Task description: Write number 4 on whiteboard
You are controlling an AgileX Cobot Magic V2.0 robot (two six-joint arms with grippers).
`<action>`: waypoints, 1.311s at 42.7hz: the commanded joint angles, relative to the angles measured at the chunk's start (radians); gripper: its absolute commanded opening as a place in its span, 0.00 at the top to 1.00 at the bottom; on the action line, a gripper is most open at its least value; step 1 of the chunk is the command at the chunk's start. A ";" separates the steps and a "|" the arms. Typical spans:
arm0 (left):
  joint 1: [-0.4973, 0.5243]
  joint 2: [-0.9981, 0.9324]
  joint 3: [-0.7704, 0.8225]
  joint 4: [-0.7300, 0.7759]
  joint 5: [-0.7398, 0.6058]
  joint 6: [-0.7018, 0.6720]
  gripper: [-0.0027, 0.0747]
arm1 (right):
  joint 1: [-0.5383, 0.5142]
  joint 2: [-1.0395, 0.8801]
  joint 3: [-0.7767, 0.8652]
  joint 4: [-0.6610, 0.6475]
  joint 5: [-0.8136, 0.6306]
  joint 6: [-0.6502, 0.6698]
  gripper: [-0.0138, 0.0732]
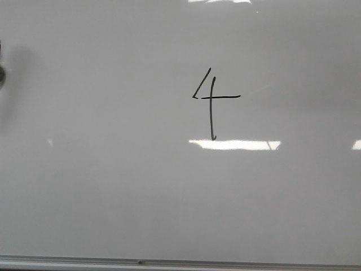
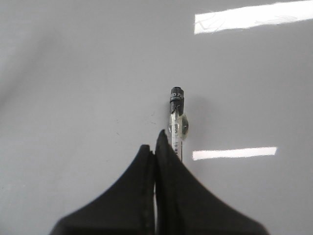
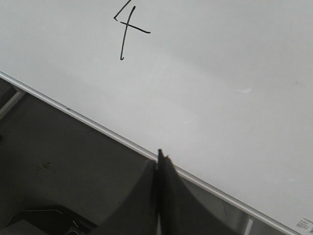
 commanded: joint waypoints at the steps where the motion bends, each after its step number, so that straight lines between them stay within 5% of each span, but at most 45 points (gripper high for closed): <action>1: 0.002 -0.017 0.004 -0.006 -0.084 -0.002 0.99 | -0.007 0.004 -0.030 -0.015 -0.064 0.001 0.92; 32: 0.002 -0.015 0.004 -0.006 -0.084 -0.002 0.99 | -0.032 -0.055 0.024 -0.020 -0.101 0.000 0.92; 47: 0.002 -0.015 0.004 -0.006 -0.084 -0.002 0.99 | -0.353 -0.463 0.577 -0.028 -0.765 0.000 0.92; 56: 0.002 -0.015 0.004 -0.006 -0.084 -0.002 0.99 | -0.473 -0.619 0.797 -0.026 -0.918 0.001 0.92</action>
